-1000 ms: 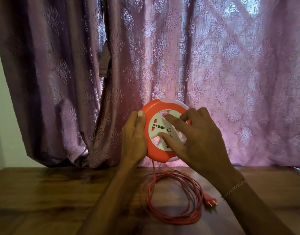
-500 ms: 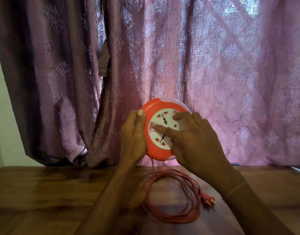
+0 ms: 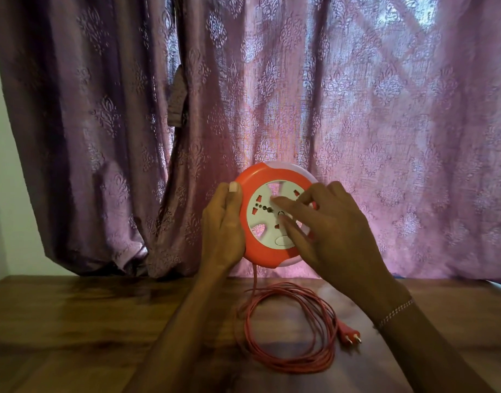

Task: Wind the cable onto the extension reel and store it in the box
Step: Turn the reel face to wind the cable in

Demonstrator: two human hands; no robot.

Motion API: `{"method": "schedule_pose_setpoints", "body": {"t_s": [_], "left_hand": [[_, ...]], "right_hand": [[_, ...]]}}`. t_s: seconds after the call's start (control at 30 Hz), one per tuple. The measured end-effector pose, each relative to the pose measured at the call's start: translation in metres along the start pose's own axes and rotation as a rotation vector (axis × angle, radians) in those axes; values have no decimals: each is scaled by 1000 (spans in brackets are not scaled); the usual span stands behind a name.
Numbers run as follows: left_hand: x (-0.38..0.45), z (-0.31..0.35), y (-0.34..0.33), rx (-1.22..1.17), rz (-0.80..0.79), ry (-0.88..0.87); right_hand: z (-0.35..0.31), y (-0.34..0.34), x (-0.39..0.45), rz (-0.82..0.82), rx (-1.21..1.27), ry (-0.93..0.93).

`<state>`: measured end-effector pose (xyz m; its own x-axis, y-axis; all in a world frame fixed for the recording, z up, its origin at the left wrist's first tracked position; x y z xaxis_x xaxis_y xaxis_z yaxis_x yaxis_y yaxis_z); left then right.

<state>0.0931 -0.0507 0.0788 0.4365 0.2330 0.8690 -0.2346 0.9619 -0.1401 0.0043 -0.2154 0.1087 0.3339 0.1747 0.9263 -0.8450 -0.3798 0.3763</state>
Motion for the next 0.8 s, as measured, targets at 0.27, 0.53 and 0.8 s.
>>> {"method": "schedule_pose_setpoints", "body": {"t_s": [0.27,0.53,0.8], "left_hand": [[-2,1,-3,7,2,7],[-5,1,-4,-6,-5,-8],[-4,2,-3,23,-12,-37]], "right_hand": [[-6,-18,-4,-235,-50,113],[-5,-15,-6,-175,-161,63],[1,-13,-10,-54,-135,-156]]}}
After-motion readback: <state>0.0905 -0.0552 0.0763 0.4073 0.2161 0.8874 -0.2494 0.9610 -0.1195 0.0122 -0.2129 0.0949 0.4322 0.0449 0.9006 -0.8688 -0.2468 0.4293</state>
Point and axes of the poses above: each hand's wrist, its own x-axis towards the middle knuckle, its own y-axis out of the back of the hand, z = x × y, the point moved 8 cm from there along x, towards the middle knuckle, and after that the axes turned 12 degrees about -y, right-handed, at the moved point
